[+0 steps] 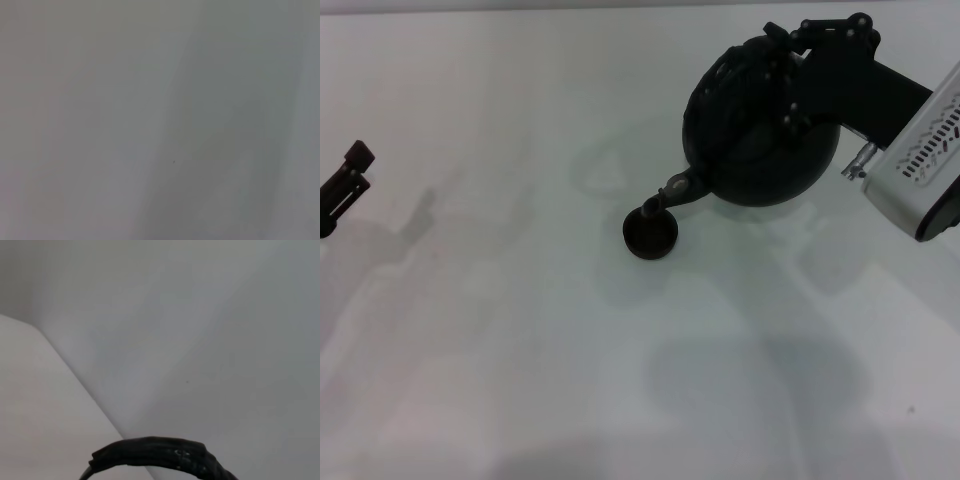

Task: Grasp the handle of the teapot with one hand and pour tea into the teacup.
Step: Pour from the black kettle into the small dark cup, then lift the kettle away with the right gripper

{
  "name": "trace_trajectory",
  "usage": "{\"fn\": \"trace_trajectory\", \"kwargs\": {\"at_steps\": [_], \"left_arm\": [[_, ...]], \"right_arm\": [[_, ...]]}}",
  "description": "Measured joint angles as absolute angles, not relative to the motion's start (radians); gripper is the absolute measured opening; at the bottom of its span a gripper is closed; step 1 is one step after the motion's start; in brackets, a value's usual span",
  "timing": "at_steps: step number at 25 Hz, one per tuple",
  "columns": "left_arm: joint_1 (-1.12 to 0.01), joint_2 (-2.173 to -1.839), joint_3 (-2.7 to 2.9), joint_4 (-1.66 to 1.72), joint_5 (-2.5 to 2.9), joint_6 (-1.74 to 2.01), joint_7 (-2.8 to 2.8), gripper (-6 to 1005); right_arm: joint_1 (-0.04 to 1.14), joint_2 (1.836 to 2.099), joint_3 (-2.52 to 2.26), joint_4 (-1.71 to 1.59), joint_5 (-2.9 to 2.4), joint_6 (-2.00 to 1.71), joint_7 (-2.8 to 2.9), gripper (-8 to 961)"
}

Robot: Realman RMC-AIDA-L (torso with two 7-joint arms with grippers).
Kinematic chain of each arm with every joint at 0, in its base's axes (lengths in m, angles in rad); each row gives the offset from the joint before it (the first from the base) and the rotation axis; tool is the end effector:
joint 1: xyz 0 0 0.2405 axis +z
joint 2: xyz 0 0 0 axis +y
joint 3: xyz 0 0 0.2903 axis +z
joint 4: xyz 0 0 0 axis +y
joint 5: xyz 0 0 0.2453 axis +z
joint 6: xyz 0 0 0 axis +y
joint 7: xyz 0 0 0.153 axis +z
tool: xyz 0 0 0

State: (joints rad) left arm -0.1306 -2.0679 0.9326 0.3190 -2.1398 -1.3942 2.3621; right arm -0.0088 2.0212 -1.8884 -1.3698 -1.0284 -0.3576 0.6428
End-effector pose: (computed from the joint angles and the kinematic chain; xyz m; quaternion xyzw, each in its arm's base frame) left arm -0.4268 0.2639 -0.0136 -0.7501 -0.2896 -0.3672 0.4676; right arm 0.2384 0.3506 -0.0557 -0.8731 -0.0461 0.1111 0.4724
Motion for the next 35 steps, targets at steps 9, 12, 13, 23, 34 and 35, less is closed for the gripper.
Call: {"fn": "trace_trajectory", "kwargs": {"at_steps": [9, 12, 13, 23, 34, 35], "left_arm": [[-0.136, -2.069, 0.933, 0.319, -2.140, -1.378, 2.362, 872], [-0.138, -2.069, 0.933, 0.318, -2.140, -1.377, 2.362, 872], [-0.139, -2.069, 0.933, 0.318, -2.140, -1.377, 2.362, 872], [-0.152, -2.069, 0.935, 0.310, -2.140, -1.375, 2.362, 872], [-0.157, -2.069, 0.935, 0.304, -2.140, -1.362, 2.362, 873], [-0.157, -2.069, 0.935, 0.304, -2.140, -1.362, 2.362, 873]], "right_arm": [[-0.013, 2.022, -1.890, -1.385, -1.027, -0.356, 0.561, 117], [-0.014, 2.022, -1.891, -1.388, -1.027, -0.346, 0.533, 116], [-0.014, 2.022, -1.894, -1.389, -1.028, -0.337, 0.523, 116], [0.002, 2.022, -1.953, -1.403, -1.028, -0.211, 0.434, 115], [0.003, 2.019, -1.946, -1.404, -1.011, -0.221, 0.447, 112], [0.002, 2.017, -1.946, -1.404, -0.996, -0.234, 0.450, 112]]}}
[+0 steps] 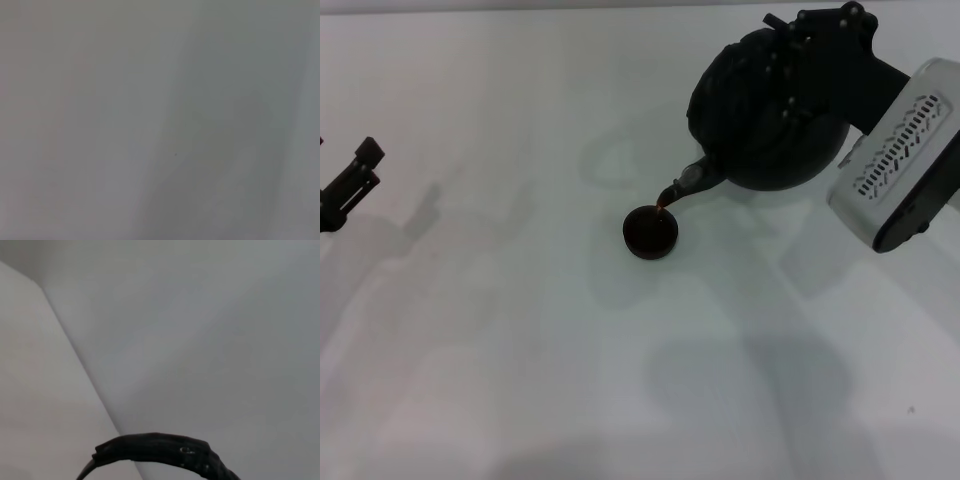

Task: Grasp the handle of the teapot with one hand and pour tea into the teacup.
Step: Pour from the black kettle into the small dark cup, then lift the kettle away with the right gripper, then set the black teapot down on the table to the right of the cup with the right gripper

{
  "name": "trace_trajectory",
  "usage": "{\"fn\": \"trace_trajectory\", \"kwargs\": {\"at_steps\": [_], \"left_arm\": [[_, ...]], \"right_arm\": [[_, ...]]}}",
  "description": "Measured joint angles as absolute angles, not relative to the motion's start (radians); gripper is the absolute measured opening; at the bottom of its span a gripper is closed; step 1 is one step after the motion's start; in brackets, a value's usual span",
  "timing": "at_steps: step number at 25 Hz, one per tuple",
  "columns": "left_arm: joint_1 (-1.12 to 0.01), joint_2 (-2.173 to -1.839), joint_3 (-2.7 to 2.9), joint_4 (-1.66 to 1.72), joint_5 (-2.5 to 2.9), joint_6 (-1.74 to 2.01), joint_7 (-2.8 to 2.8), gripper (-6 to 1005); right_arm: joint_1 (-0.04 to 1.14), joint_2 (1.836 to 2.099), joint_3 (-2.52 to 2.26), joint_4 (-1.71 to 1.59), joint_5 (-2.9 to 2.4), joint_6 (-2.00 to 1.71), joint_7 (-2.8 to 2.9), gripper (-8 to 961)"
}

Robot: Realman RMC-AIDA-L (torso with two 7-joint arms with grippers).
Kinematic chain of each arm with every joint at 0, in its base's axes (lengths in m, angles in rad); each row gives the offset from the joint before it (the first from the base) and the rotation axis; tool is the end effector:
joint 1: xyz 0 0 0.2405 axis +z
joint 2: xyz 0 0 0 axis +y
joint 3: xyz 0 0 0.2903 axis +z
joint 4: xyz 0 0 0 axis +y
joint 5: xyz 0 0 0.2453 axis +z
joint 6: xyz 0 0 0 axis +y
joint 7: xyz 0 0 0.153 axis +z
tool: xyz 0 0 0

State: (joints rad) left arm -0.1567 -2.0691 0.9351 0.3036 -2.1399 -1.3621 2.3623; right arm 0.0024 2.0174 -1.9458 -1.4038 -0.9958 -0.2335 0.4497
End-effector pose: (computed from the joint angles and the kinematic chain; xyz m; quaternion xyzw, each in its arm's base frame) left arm -0.4254 0.2732 -0.0188 -0.7520 -0.2967 -0.3611 0.4649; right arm 0.2290 0.3543 -0.0594 -0.8595 -0.1134 0.0516 0.4958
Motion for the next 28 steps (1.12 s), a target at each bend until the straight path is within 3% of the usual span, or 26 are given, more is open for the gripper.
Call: {"fn": "trace_trajectory", "kwargs": {"at_steps": [19, 24, 28], "left_arm": [[-0.160, -2.068, 0.932, 0.304, -2.140, -1.362, 2.362, 873], [-0.159, -2.068, 0.931, 0.304, -2.140, -1.361, 2.362, 873], [-0.160, -2.068, 0.931, 0.304, -2.140, -1.361, 2.362, 873]], "right_arm": [[-0.025, 2.007, -1.854, -1.328, -0.763, -0.437, 0.466, 110], [-0.035, 2.000, -1.746, -1.221, -0.702, -0.638, 0.585, 110], [-0.038, 1.980, -1.629, -1.098, -0.707, -0.883, 0.750, 110]]}}
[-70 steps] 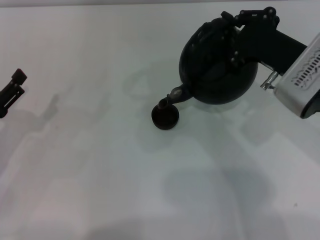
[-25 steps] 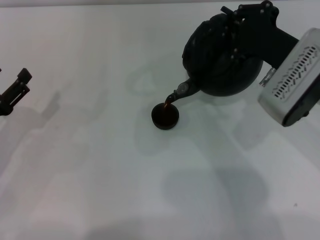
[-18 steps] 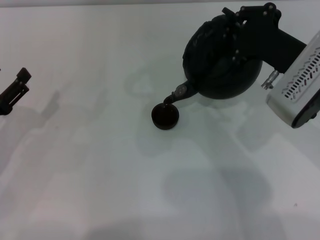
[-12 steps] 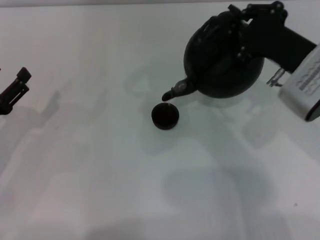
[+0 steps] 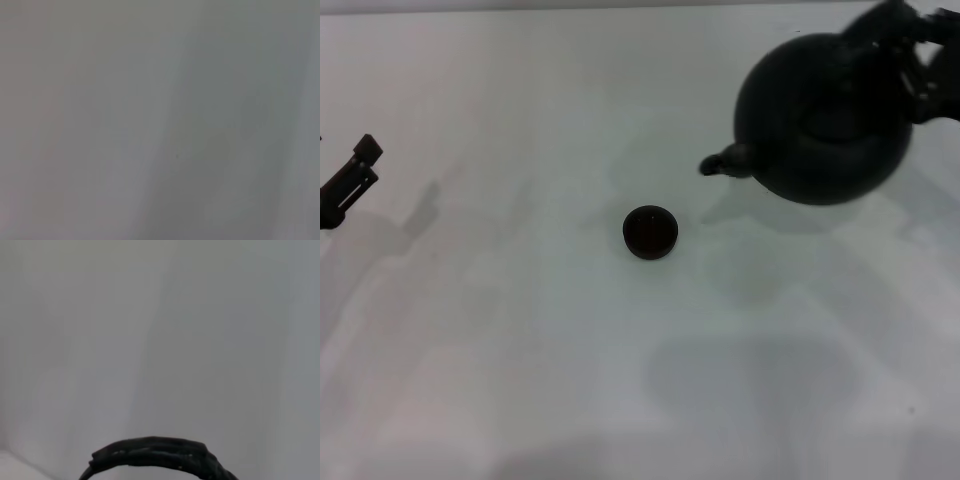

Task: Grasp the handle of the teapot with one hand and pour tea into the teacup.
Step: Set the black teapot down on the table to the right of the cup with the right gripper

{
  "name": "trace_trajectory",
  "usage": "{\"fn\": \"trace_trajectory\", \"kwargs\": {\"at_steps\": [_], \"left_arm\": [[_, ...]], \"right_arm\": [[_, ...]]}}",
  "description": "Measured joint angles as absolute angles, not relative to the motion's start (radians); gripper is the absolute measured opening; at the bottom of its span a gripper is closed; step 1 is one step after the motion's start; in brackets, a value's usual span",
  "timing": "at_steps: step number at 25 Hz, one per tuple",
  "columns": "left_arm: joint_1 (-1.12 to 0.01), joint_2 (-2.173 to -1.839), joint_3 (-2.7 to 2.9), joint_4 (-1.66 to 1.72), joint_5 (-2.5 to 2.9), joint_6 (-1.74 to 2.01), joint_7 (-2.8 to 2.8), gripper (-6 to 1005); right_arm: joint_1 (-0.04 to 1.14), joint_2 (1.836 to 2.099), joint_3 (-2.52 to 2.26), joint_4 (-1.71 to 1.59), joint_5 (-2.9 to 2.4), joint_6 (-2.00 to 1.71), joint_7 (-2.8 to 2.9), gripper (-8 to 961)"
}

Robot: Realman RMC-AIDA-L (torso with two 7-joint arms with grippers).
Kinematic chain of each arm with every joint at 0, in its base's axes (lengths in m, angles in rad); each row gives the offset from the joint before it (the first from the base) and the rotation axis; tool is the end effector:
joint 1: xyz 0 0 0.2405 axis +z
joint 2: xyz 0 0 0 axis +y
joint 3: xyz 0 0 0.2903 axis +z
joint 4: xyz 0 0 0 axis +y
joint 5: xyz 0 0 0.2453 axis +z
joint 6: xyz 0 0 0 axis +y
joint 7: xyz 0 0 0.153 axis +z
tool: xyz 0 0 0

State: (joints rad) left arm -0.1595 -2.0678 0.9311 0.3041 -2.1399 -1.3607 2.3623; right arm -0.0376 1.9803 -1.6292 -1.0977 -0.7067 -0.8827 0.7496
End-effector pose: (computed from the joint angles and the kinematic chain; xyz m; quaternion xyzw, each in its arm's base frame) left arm -0.4255 0.2746 -0.0175 -0.7514 -0.2957 -0.3611 0.4665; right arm 0.3101 0.3293 0.0059 -0.8335 0.1035 0.2978 0.4537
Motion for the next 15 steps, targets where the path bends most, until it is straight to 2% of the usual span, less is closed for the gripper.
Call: {"fn": "trace_trajectory", "kwargs": {"at_steps": [3, 7, 11, 15], "left_arm": [[-0.162, -2.068, 0.931, 0.309, -2.140, -1.357, 2.362, 873], [-0.180, -2.067, 0.931, 0.308, -2.140, -1.348, 2.362, 873], [-0.200, -2.067, 0.934, 0.307, -2.140, -1.331, 2.362, 873], [-0.213, -2.066, 0.937, 0.306, -2.139, -1.323, 2.362, 873]], "right_arm": [[-0.050, 1.967, -1.572, -1.032, -0.708, -0.995, 0.823, 109], [-0.081, 1.967, -1.552, -1.022, -0.748, -1.007, 0.836, 109], [-0.080, 1.995, -1.497, -0.983, -0.837, -1.014, 0.826, 109], [-0.065, 2.011, -1.465, -0.951, -0.872, -1.016, 0.780, 109]]}}
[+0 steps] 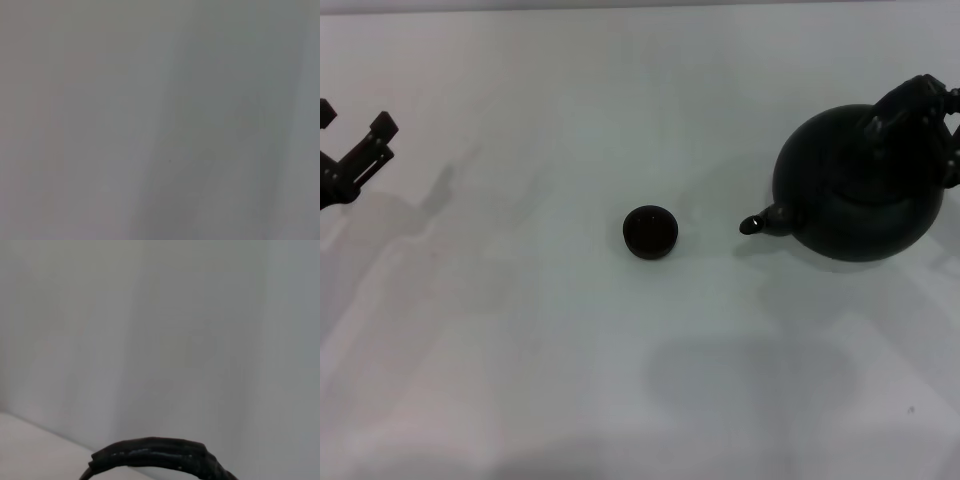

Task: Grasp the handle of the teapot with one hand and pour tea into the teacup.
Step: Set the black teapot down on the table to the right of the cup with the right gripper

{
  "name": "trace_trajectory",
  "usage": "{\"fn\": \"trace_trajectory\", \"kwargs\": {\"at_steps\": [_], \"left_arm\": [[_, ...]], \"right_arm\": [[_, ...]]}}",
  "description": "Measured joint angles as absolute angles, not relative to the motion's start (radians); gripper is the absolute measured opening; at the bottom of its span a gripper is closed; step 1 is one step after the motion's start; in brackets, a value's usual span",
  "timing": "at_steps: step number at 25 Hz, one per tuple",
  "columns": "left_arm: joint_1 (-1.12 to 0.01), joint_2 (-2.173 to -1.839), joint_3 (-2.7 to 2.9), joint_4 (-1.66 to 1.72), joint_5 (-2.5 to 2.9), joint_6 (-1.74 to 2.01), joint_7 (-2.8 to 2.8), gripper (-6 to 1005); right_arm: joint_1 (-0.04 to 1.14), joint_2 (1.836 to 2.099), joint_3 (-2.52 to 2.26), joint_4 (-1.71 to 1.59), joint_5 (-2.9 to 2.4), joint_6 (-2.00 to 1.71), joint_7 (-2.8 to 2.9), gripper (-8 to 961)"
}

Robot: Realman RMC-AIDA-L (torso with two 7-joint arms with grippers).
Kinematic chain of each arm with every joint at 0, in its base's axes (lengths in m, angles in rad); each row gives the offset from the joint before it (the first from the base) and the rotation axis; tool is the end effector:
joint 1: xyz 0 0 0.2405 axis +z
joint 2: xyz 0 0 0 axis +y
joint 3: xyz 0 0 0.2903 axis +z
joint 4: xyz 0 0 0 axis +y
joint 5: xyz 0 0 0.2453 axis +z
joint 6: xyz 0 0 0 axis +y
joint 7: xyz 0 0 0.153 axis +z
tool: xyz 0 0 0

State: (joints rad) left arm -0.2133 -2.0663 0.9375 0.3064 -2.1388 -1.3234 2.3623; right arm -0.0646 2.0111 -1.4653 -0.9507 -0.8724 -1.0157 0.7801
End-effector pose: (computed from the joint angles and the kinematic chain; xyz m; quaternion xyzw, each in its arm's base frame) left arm -0.4150 0.2987 -0.0189 -0.7605 -0.2843 -0.3586 0.4607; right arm 0.3644 0.2997 0.0054 -0.8417 0.1387 0.2612 0.4517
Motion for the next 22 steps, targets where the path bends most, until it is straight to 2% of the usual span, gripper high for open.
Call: {"fn": "trace_trajectory", "kwargs": {"at_steps": [13, 22], "left_arm": [[-0.211, -2.066, 0.934, 0.304, -2.138, -1.313, 2.362, 873], [-0.213, -2.066, 0.935, 0.304, -2.138, -1.311, 2.362, 873]], "right_arm": [[0.107, 2.010, -1.356, -0.702, -0.871, -1.067, 0.655, 109], [0.146, 2.011, -1.328, -0.622, -0.868, -1.081, 0.610, 109]]}}
